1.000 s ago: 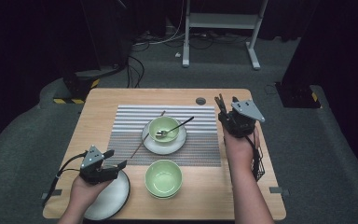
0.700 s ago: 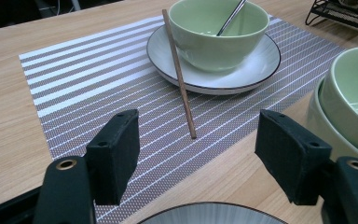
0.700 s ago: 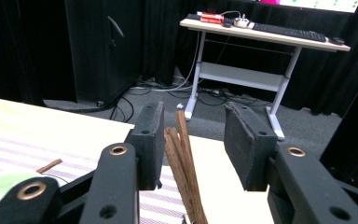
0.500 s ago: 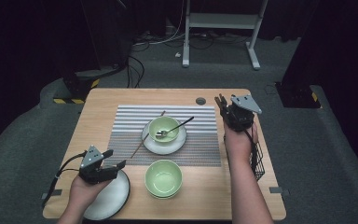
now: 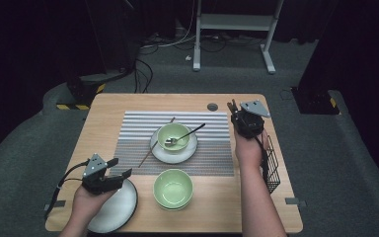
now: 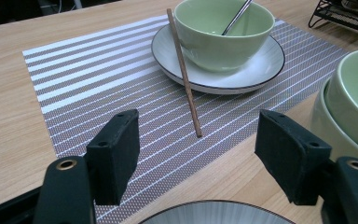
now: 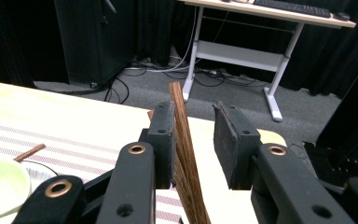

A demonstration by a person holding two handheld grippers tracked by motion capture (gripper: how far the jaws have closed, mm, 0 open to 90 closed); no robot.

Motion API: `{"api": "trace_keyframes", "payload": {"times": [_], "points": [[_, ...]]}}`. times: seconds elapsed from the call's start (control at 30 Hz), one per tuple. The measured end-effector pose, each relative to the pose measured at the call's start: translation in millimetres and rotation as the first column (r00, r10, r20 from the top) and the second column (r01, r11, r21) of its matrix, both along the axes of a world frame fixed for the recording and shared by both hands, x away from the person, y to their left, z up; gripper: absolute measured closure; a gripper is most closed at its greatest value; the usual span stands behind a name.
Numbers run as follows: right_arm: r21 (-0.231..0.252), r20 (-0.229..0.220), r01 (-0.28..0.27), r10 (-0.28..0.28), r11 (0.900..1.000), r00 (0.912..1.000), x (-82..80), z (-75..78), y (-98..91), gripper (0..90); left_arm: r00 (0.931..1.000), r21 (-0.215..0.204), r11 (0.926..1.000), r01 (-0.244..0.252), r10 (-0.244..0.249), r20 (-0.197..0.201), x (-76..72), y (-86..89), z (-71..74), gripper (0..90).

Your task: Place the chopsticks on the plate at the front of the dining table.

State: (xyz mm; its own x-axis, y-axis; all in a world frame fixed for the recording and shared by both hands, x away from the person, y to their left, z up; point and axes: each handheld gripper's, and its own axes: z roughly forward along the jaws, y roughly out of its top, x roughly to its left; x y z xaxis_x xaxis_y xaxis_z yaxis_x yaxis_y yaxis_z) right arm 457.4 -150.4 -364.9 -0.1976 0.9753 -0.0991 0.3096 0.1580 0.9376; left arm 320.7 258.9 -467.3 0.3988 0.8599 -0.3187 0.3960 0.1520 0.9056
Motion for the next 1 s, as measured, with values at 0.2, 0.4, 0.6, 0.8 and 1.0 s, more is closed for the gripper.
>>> {"api": "trace_keyframes", "payload": {"times": [0.2,0.4,0.6,0.8,1.0], "points": [[-0.014,-0.008,0.017,-0.017,0.9998,0.9998,2.0,-2.7,1.6,71.8,0.9997,-0.005,1.0000,-0.009,0.009,0.023,-2.3,-0.2,3.7,31.4],[-0.018,-0.018,0.012,-0.012,0.9998,0.9998,3.1,-4.4,2.6,71.9,0.9994,-0.017,0.9997,-0.016,0.017,0.029,-2.9,1.1,5.5,31.6],[-0.027,-0.025,0.016,-0.016,0.9995,0.9995,3.9,-6.2,3.9,74.4,0.9994,-0.015,0.9998,-0.012,0.013,0.032,-3.6,1.1,6.1,31.6],[-0.026,-0.032,0.012,-0.013,0.9996,0.9994,4.3,-7.1,5.5,74.6,0.9994,-0.014,0.9998,-0.012,0.012,0.033,-3.7,2.2,6.6,31.6],[-0.024,-0.038,0.011,-0.012,0.9997,0.9992,4.1,-7.8,6.1,78.3,0.9993,-0.019,0.9997,-0.013,0.013,0.034,-4.0,2.1,7.0,31.6]]}}
